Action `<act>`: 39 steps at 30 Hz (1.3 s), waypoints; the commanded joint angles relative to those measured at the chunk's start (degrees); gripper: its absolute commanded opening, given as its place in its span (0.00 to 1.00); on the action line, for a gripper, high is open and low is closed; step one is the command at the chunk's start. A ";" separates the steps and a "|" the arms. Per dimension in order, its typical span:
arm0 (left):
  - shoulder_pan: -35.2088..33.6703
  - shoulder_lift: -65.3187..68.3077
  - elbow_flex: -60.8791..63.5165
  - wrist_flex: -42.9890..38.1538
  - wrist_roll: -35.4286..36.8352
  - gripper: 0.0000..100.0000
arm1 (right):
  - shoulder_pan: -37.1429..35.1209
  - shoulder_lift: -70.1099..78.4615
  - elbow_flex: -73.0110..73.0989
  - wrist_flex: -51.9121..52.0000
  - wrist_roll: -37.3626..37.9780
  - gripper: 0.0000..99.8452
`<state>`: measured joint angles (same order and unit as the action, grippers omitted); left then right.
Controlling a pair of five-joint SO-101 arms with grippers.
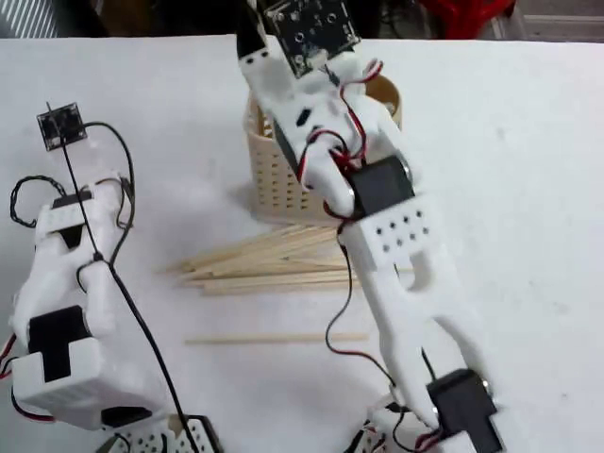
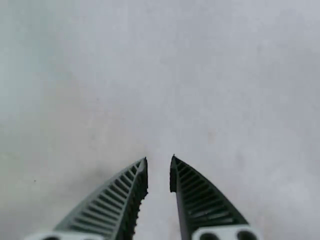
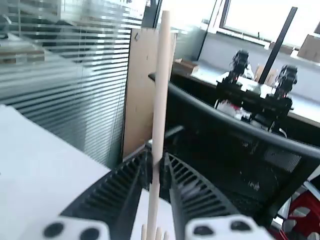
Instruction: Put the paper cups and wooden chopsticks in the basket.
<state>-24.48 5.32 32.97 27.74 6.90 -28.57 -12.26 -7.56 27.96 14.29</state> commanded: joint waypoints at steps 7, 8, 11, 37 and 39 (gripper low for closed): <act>0.31 -0.22 -3.16 0.18 -0.53 0.10 | 0.48 2.86 -3.69 -1.89 -0.62 0.02; 0.31 -0.22 -3.16 0.18 -0.53 0.10 | 0.48 2.86 -3.69 -1.36 -0.62 0.03; 0.31 -0.22 -3.16 0.18 -0.53 0.10 | 0.57 2.86 -3.69 -0.13 -0.70 0.11; 1.71 -10.33 -11.69 25.41 -3.16 0.09 | 19.82 -28.00 28.57 64.57 12.40 0.02; 4.09 -14.73 -13.63 32.09 -8.62 0.10 | 23.69 -32.66 40.70 59.47 16.00 0.02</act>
<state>-23.69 -1.63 24.35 49.80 4.18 -12.13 -36.62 11.96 94.86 23.43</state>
